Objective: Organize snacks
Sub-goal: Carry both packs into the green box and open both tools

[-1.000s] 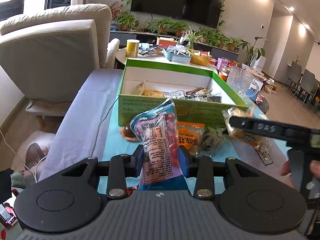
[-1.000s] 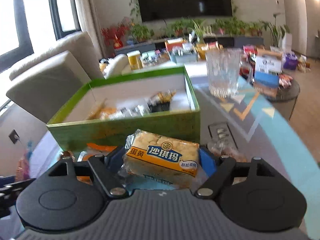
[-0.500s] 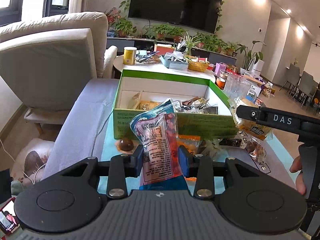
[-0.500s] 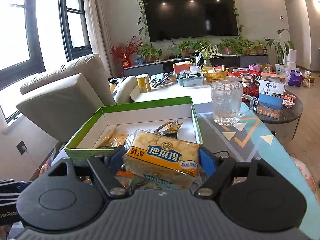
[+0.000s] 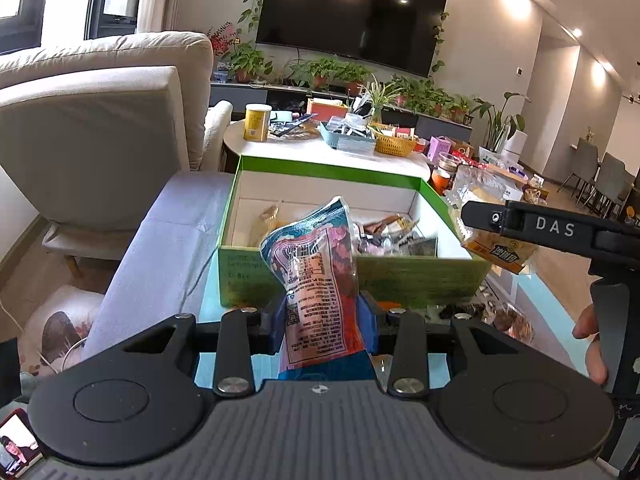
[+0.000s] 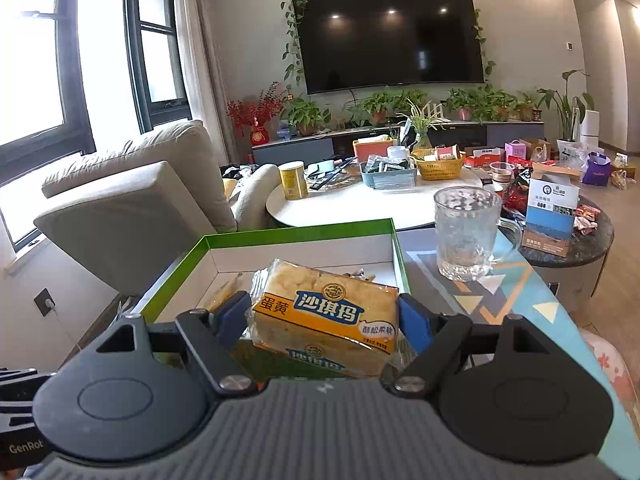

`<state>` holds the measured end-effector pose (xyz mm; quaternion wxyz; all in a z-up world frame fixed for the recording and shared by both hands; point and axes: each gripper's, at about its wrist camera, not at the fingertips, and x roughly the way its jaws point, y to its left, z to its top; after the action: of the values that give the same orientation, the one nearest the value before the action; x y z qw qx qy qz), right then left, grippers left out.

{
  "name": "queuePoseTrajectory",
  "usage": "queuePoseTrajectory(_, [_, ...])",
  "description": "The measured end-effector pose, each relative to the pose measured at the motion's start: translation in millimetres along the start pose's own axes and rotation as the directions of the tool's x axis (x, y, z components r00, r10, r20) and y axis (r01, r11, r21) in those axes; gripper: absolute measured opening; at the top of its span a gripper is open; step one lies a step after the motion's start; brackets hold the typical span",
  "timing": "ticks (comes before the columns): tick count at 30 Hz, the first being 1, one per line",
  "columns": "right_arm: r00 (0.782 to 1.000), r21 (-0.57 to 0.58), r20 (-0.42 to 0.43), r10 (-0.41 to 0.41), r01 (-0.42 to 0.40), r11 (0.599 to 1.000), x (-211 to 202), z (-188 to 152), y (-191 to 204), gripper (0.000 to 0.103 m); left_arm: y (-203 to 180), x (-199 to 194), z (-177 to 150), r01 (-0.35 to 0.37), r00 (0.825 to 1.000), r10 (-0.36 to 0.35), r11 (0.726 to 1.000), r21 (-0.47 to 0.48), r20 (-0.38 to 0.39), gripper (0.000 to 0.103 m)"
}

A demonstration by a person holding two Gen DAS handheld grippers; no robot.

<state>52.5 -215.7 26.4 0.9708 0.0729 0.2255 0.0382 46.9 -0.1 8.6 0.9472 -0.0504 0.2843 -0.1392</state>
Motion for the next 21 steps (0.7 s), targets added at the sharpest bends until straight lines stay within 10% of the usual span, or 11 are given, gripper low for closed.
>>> queuePoseTrajectory(11, [1.000, -0.035, 0.006, 0.007, -0.006, 0.999, 34.3, 27.1, 10.5, 0.057, 7.9, 34.7, 70.2, -0.030, 0.991, 0.027, 0.999, 0.016, 0.132, 0.034])
queuePoseTrajectory(21, [0.999, -0.061, -0.032, -0.035, 0.033, 0.998, 83.2, 32.9, 9.2, 0.057, 8.3, 107.4, 90.5, -0.057, 0.996, 0.054, 0.997, 0.044, 0.065, 0.035])
